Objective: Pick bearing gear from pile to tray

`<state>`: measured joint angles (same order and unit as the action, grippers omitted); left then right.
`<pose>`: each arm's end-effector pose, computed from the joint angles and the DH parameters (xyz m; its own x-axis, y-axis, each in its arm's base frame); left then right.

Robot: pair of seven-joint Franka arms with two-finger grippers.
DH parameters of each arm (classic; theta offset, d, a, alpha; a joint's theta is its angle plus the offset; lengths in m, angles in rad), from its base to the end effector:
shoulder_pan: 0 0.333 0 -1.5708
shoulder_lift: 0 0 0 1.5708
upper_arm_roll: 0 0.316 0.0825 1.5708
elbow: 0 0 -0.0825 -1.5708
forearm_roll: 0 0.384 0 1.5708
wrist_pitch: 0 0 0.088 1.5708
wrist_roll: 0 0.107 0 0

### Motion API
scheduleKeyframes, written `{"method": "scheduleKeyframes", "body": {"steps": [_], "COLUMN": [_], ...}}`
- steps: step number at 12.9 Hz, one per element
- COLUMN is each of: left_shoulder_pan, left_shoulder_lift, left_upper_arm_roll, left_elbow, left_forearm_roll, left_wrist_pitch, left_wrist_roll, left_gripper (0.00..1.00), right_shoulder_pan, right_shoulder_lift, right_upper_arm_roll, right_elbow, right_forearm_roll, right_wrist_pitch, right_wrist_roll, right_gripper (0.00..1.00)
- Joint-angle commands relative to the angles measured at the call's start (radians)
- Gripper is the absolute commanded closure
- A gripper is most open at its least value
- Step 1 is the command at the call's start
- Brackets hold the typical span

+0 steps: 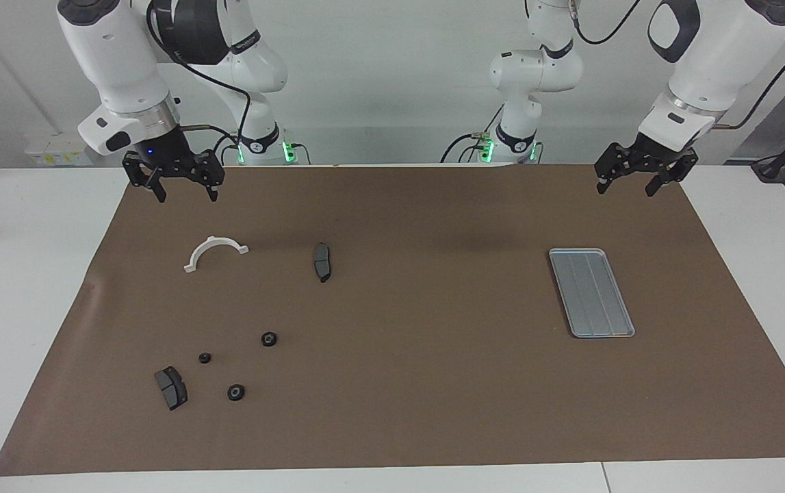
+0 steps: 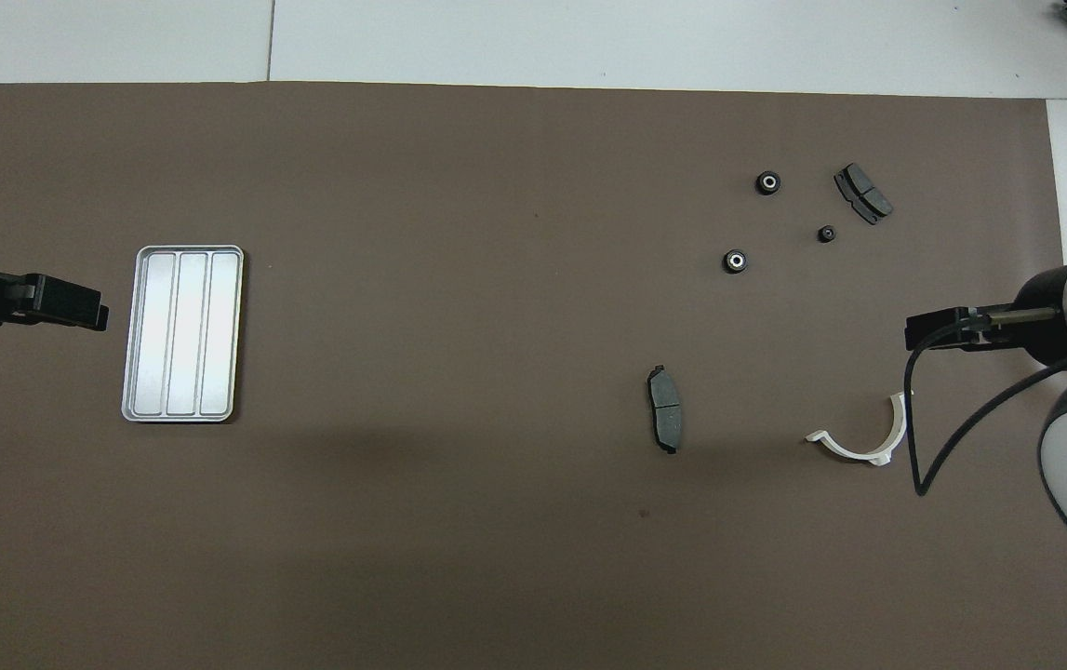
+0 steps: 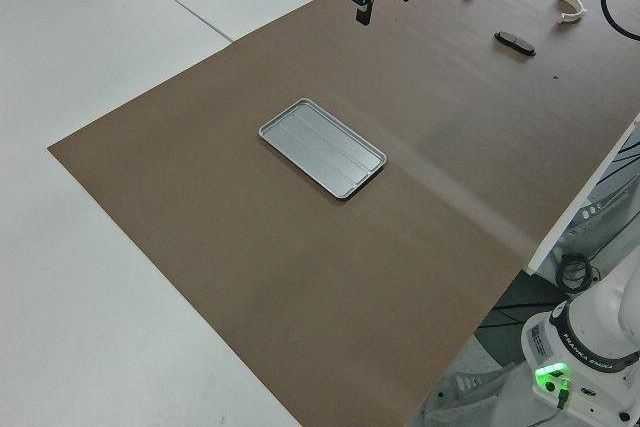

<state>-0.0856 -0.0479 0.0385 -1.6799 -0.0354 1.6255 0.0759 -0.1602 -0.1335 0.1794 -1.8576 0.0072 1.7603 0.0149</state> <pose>0.5422 -0.0287 0.6039 0.9927 -0.1208 -0.0037 -0.1205 -0.9920 0.0376 0.5239 0.0156 0.5751 0.9994 0.0022 0.0343 0.0016 -0.9999 0.0161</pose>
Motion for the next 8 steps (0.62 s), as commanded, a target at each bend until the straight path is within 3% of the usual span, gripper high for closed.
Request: {"method": "scheduleKeyframes", "body": {"steps": [1,8], "left_shoulder_pan": [0.015,0.015], "left_shoulder_lift": [-0.001,-0.001], "left_upper_arm_roll": [-0.008,-0.008], "left_elbow": [0.009,0.009], "left_forearm_roll": [0.011,0.011], "left_wrist_pitch": [-0.015,-0.016], "left_wrist_roll": [0.015,0.013], "left_gripper": [0.0,0.0], "right_shoulder_pan": [-0.013,-0.012], "right_shoulder_lift": [-0.011,-0.012], "right_upper_arm_roll": [0.006,0.006], "right_elbow": [-0.015,-0.025], "right_forearm_roll": [0.017,0.02], "right_wrist_pitch": [0.018,0.033], "right_wrist_roll": [-0.001,0.01], "right_gripper": [0.0,0.0]}}
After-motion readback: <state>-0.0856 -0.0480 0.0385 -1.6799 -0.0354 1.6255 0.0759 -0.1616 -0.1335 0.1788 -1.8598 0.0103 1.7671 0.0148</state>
